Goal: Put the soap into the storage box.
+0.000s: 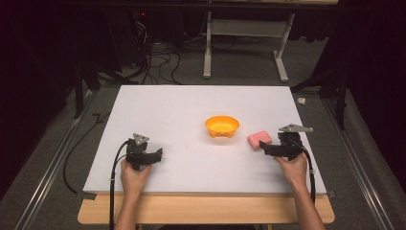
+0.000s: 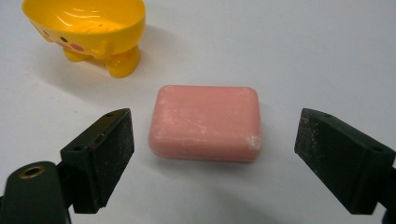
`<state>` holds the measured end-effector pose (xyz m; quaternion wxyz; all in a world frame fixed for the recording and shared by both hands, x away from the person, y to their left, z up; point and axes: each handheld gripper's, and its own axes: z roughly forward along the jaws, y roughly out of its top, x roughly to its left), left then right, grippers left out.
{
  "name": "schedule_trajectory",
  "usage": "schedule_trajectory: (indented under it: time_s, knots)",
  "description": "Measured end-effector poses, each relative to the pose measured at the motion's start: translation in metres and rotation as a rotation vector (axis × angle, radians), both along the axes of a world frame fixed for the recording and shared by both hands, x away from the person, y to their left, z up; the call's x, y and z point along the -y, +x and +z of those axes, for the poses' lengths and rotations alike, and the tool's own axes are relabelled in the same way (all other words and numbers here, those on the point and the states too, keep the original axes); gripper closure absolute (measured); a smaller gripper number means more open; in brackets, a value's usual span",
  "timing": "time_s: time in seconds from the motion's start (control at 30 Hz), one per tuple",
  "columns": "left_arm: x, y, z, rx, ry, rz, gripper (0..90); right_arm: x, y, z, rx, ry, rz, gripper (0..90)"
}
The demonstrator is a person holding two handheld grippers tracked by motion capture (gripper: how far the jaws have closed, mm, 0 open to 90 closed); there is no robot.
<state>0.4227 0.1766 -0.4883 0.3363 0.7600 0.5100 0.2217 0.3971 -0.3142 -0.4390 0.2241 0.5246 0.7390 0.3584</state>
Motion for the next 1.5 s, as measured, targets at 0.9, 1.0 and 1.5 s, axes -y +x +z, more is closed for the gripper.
schedule_trajectory:
  time_s: [0.9,1.0,1.5]
  knots:
    - [0.0,0.0,0.0,0.001,0.0,0.004,19.7,-0.026,0.038,-0.018,-0.118,-0.073,-0.05,12.1]
    - [0.0,0.0,0.0,0.001,0.0,0.004,19.7,-0.026,0.039,-0.021,-0.137,-0.075,-0.05,12.1]
    - [0.0,0.0,0.0,0.001,-0.001,0.004,19.7,-0.029,0.045,-0.031,-0.185,-0.088,-0.065,12.8]
